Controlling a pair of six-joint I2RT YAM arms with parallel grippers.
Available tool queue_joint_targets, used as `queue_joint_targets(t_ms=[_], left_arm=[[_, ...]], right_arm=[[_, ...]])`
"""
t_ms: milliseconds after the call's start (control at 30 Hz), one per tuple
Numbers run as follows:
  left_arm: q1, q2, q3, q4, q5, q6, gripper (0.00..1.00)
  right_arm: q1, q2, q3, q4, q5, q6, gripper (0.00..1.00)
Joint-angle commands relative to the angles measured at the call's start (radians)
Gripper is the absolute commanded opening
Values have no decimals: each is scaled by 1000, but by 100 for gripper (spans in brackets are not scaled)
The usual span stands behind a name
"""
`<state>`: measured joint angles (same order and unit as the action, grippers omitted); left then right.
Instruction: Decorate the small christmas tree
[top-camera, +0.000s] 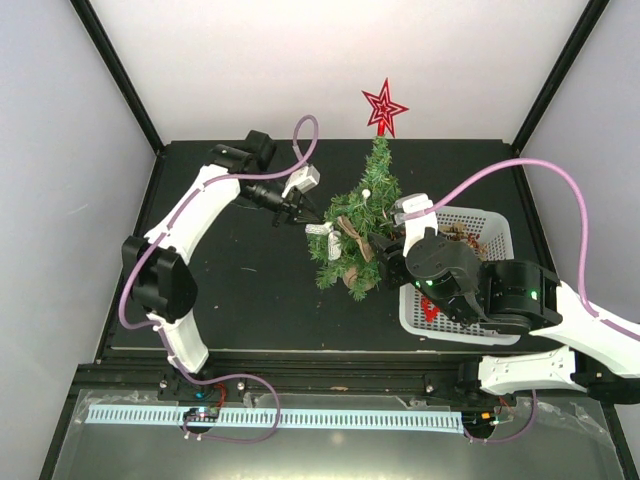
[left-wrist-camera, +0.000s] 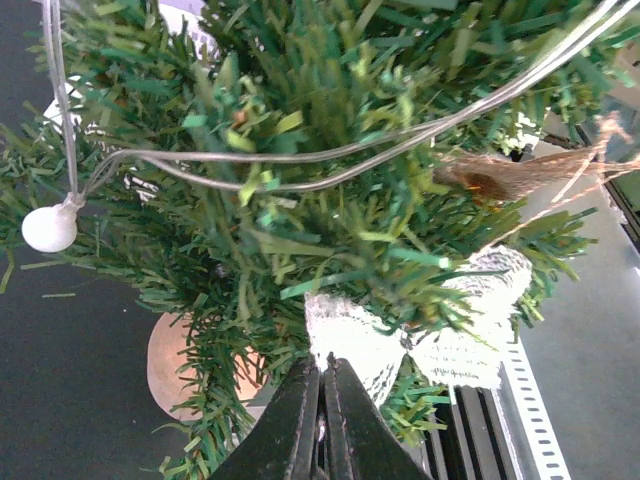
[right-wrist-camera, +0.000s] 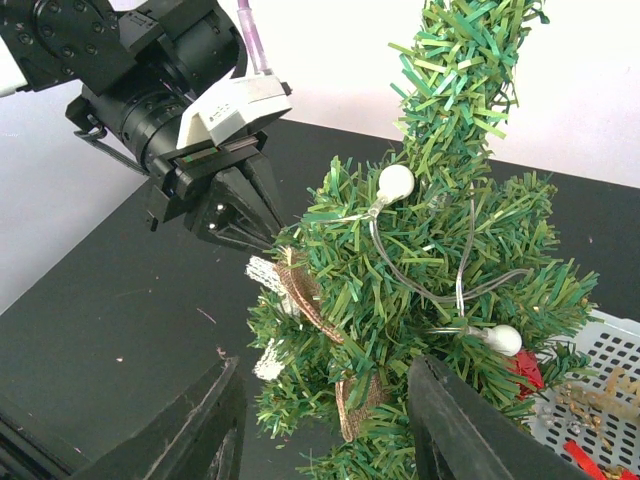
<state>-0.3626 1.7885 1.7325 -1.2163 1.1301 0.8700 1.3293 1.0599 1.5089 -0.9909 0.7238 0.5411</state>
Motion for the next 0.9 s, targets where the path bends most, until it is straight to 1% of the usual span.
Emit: queue_joint_targets(t_ms=[0, 367, 700, 867], left_arm=[[-6, 17, 37, 20, -4, -12, 2], [-43, 19, 12, 57, -29, -51, 2], [-66, 19, -4, 85, -84, -71, 3], [-67, -4, -21, 164, -139, -120, 3]], right_arm=[[4, -13, -13, 22, 20, 18, 45], [5, -12, -22, 29, 22, 20, 45], [4, -26, -30, 32, 15, 29, 45], [5, -28, -37, 37, 10, 32, 45]])
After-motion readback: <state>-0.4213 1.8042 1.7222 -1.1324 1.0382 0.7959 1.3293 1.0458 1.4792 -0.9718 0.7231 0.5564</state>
